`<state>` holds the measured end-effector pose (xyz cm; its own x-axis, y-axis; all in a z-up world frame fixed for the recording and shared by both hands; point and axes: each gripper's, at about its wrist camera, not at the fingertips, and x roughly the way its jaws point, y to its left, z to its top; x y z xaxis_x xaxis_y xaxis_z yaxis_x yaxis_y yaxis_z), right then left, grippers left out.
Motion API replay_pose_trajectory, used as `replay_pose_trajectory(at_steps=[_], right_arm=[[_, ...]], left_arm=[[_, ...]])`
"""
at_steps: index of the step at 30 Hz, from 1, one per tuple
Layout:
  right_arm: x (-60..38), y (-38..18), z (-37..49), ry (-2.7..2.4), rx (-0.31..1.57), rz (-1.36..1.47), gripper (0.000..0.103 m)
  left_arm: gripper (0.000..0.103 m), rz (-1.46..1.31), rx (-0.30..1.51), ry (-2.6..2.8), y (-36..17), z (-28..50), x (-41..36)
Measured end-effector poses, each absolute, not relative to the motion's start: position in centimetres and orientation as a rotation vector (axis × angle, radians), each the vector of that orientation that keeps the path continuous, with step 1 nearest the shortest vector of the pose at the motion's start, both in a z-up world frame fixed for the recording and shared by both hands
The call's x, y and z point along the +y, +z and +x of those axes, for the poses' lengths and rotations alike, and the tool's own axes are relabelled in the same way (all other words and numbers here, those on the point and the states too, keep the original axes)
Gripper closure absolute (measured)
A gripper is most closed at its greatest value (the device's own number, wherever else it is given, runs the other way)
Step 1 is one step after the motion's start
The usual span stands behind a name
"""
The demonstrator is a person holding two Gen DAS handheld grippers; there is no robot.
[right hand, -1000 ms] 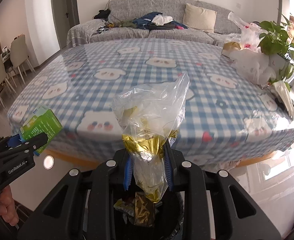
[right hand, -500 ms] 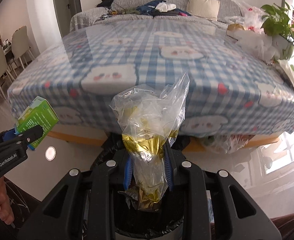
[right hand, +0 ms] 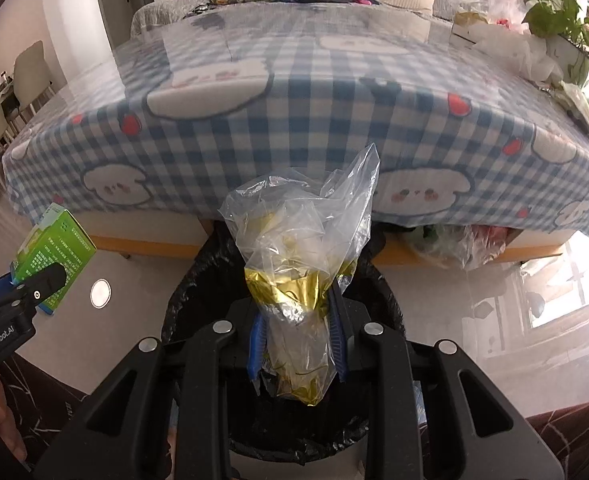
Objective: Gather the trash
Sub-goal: 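Lower the clear plastic bag into the black bin and open the right tool, then lower the green medicine box into the black bin and open the left tool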
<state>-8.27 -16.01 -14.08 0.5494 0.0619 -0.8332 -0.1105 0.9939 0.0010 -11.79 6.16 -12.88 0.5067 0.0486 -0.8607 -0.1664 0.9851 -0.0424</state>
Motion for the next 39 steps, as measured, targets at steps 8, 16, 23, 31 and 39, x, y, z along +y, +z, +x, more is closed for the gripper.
replay_pose_trajectory(at_steps=[8, 16, 23, 31, 39], right_arm=[[-15.3, -15.0, -8.6, 0.109, 0.993, -0.056, 0.078], [-14.9, -15.3, -8.3, 0.111, 1.000, -0.054, 0.067], [-14.6, -14.4, -8.2, 0.119, 0.986, -0.066, 0.038], [-15.6, -12.8, -7.6, 0.134, 0.945, -0.118, 0.015], [-20.7, -13.5, -7.0, 0.086, 0.961, -0.093, 0.009]], left_arm=[[0.048, -0.118, 1.047, 0.138, -13.5, -11.6, 6.6], [0.048, -0.105, 1.050, 0.126, -13.6, -11.5, 6.3], [0.048, -0.091, 1.054, 0.116, -13.8, -11.4, 5.3], [0.048, -0.073, 1.054, 0.097, -14.0, -11.0, 2.7], [0.048, -0.054, 1.076, 0.074, -14.9, -9.9, -1.0]])
